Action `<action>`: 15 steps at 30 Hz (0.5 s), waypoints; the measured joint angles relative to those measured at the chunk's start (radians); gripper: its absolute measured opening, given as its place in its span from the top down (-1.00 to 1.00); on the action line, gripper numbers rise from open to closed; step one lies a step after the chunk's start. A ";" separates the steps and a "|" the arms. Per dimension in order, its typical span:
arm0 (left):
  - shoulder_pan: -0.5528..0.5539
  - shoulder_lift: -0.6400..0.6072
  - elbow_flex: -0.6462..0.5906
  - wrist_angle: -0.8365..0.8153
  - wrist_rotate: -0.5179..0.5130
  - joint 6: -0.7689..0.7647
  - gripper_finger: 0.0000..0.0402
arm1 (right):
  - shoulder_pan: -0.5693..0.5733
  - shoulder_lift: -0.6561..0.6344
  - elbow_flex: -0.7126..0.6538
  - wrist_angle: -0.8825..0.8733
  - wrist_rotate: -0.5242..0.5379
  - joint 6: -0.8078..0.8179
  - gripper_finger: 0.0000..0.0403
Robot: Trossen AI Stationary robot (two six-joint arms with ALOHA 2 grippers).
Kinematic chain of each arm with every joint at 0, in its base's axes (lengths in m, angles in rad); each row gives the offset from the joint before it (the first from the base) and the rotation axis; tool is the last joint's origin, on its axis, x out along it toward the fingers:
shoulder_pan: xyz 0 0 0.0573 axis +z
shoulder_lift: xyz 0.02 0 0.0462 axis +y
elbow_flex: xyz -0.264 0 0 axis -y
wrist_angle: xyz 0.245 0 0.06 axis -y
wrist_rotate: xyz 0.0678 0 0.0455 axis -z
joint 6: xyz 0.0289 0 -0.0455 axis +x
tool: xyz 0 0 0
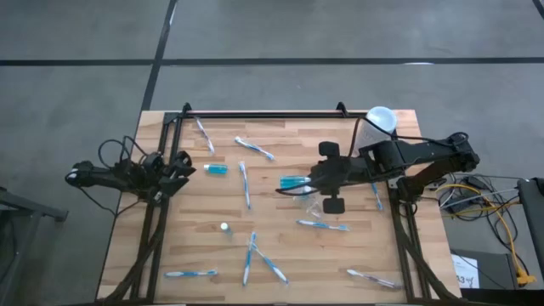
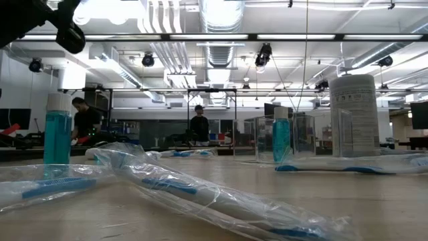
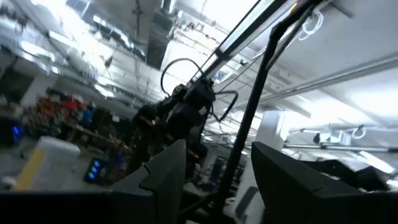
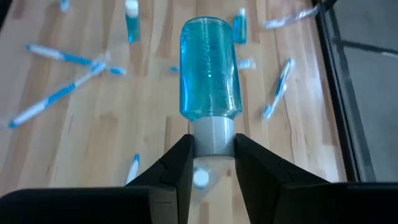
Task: Pick & Place toothbrushing station
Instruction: Put the blue mouthwash into the middle section of the transparent organizer
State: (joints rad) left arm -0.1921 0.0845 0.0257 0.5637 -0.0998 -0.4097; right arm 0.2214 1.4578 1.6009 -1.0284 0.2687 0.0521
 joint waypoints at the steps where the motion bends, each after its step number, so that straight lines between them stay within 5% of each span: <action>1: 0.000 0.000 0.000 -0.015 0.000 -0.012 0.06 | 0.000 0.000 0.000 0.011 0.009 0.000 0.51; 5: 0.000 0.003 0.000 -0.073 -0.024 -0.015 0.06 | 0.000 0.000 0.000 0.022 0.027 0.000 0.51; 11: 0.000 0.013 0.000 -0.086 -0.235 -0.041 0.06 | 0.000 0.000 0.000 0.022 0.030 0.000 0.51; 15: 0.000 0.047 0.000 -0.086 -0.269 -0.062 0.06 | 0.000 0.002 0.000 0.022 0.049 -0.002 0.51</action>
State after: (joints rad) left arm -0.1925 0.1311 0.0261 0.4780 -0.3683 -0.4717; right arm 0.2214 1.4597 1.6009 -1.0065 0.3180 0.0504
